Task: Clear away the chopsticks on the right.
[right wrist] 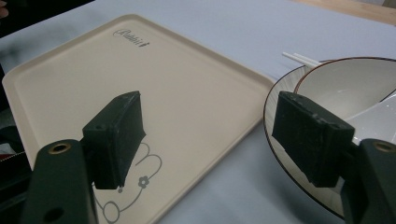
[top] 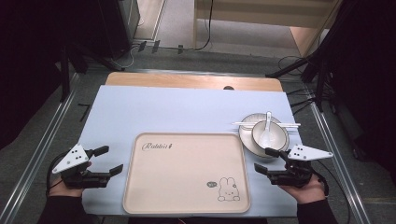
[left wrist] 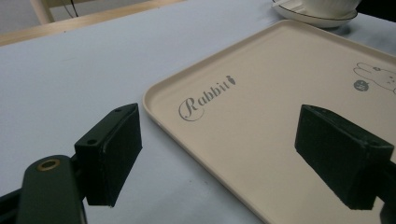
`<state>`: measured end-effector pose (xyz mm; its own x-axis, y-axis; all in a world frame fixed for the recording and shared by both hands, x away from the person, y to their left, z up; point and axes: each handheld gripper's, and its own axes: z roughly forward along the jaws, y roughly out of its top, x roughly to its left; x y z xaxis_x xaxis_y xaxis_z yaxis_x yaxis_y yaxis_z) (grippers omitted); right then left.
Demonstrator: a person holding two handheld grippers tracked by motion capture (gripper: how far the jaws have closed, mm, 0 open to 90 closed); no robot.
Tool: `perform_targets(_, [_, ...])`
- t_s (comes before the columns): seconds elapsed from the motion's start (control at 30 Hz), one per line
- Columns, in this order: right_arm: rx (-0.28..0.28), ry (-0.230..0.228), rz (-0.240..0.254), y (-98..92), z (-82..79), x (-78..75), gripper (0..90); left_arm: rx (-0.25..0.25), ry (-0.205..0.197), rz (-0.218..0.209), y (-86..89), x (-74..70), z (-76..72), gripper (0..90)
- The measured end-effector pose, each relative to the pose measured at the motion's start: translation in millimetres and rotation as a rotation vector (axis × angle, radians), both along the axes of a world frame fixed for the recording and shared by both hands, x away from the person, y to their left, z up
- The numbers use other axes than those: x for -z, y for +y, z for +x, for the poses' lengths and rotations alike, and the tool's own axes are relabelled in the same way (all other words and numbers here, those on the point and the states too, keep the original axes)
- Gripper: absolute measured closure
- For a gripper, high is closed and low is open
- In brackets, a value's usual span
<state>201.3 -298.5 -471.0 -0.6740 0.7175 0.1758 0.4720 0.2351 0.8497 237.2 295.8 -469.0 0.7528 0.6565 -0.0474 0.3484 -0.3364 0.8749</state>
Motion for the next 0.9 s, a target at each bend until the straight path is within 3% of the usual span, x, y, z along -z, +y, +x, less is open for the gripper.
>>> perform_targets(0.43, [-0.02, -0.009, -0.011, 0.3, -0.7, -1.0, 27.4, 0.002, 0.006, -0.002, -0.4, 0.2, 0.1, 15.3])
perform_targets(0.9, [0.023, -0.026, -0.001, -7.4, 6.2, -10.0, 32.1, 0.003, 0.012, 0.009, -1.4, 0.0, -0.1, 15.5])
